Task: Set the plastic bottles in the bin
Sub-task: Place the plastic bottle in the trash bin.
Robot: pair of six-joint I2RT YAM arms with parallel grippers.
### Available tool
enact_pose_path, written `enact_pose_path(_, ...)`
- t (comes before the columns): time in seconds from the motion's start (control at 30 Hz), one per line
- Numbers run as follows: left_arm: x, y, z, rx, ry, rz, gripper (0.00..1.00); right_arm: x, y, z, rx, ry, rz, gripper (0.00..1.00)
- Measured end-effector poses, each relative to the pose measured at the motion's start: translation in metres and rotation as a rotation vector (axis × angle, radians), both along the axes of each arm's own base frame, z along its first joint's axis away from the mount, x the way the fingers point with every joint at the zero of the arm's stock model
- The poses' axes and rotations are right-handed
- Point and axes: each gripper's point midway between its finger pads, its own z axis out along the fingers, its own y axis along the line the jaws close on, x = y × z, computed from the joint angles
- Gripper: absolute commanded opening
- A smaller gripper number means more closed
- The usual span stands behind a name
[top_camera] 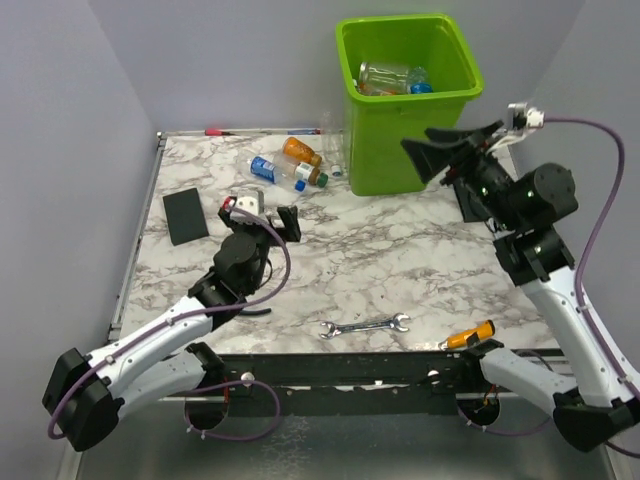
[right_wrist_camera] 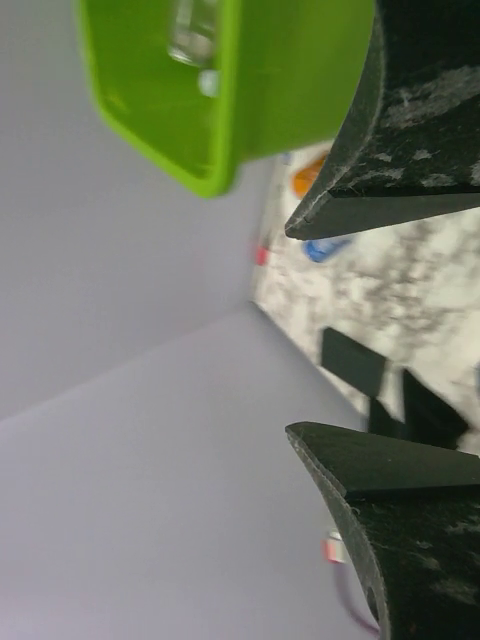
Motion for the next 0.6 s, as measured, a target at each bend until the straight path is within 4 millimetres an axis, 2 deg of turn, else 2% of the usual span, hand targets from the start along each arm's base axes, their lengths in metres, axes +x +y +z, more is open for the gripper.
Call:
enact_pose_path(0.13, 0.031, 0.023, -0.004, -0.068, 0.085, 0.113, 0.99, -0.031, 0.002, -0.081, -0.018, 0.136, 0.083, 0.76)
enact_pose_path(0.23, 0.060, 0.036, -0.005, -0.157, 0.156, 0.174, 0.99, -0.046, 0.000, -0.140, -0.027, 0.249, 0.106, 0.76)
enact_pose_path(0.37, 0.103, 0.047, -0.020, -0.314, 0.260, 0.246, 0.99, -0.063, -0.001, -0.204, -0.020, 0.381, 0.135, 0.76)
enact_pose_path(0.47, 0.125, 0.057, -0.046, -0.431, 0.348, 0.314, 0.99, -0.073, -0.003, -0.235, -0.002, 0.447, 0.145, 0.76)
enact_pose_path(0.6, 0.154, 0.084, -0.091, -0.595, 0.466, 0.426, 0.99, -0.082, -0.005, -0.258, 0.004, 0.488, 0.147, 0.76)
